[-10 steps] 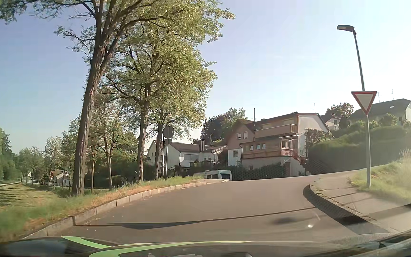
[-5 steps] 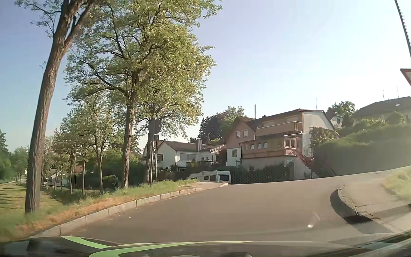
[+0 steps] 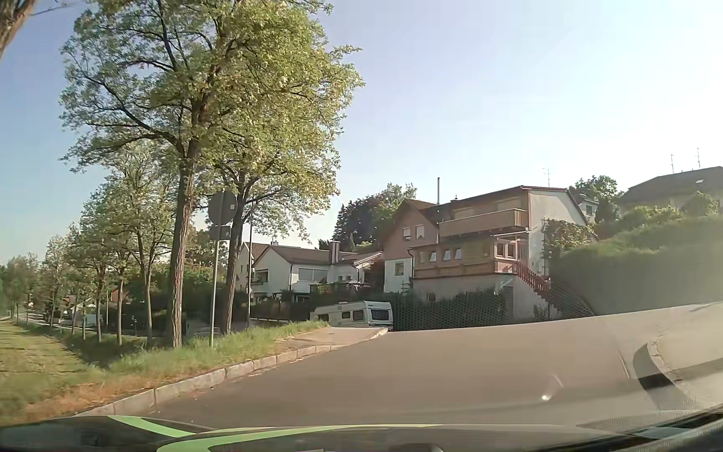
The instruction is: Follow the waypoints while adhering to traffic rules and regulations
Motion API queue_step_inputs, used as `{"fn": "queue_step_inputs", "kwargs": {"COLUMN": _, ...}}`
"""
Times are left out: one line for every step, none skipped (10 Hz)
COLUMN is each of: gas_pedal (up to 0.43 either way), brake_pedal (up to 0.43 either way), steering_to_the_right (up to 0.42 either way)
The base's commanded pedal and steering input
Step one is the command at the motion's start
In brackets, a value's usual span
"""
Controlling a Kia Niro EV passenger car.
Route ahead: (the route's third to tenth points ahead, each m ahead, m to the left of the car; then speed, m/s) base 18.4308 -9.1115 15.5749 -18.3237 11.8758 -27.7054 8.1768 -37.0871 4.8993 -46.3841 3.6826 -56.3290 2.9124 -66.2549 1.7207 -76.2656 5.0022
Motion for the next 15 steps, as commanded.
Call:
{"fn": "queue_step_inputs", "kwargs": {"gas_pedal": 0.087, "brake_pedal": 0.0, "steering_to_the_right": 0.085}}
{"fn": "queue_step_inputs", "kwargs": {"gas_pedal": 0.087, "brake_pedal": 0.0, "steering_to_the_right": 0.094}}
{"fn": "queue_step_inputs", "kwargs": {"gas_pedal": 0.087, "brake_pedal": 0.0, "steering_to_the_right": 0.106}}
{"fn": "queue_step_inputs", "kwargs": {"gas_pedal": 0.087, "brake_pedal": 0.0, "steering_to_the_right": 0.122}}
{"fn": "queue_step_inputs", "kwargs": {"gas_pedal": 0.079, "brake_pedal": 0.0, "steering_to_the_right": 0.136}}
{"fn": "queue_step_inputs", "kwargs": {"gas_pedal": 0.059, "brake_pedal": 0.0, "steering_to_the_right": 0.153}}
{"fn": "queue_step_inputs", "kwargs": {"gas_pedal": 0.039, "brake_pedal": 0.0, "steering_to_the_right": 0.17}}
{"fn": "queue_step_inputs", "kwargs": {"gas_pedal": 0.039, "brake_pedal": 0.0, "steering_to_the_right": 0.188}}
{"fn": "queue_step_inputs", "kwargs": {"gas_pedal": 0.039, "brake_pedal": 0.0, "steering_to_the_right": 0.207}}
{"fn": "queue_step_inputs", "kwargs": {"gas_pedal": 0.039, "brake_pedal": 0.0, "steering_to_the_right": 0.219}}
{"fn": "queue_step_inputs", "kwargs": {"gas_pedal": 0.039, "brake_pedal": 0.0, "steering_to_the_right": 0.228}}
{"fn": "queue_step_inputs", "kwargs": {"gas_pedal": 0.047, "brake_pedal": 0.0, "steering_to_the_right": 0.239}}
{"fn": "queue_step_inputs", "kwargs": {"gas_pedal": 0.067, "brake_pedal": 0.0, "steering_to_the_right": 0.252}}
{"fn": "queue_step_inputs", "kwargs": {"gas_pedal": 0.087, "brake_pedal": 0.0, "steering_to_the_right": 0.26}}
{"fn": "queue_step_inputs", "kwargs": {"gas_pedal": 0.098, "brake_pedal": 0.0, "steering_to_the_right": 0.273}}
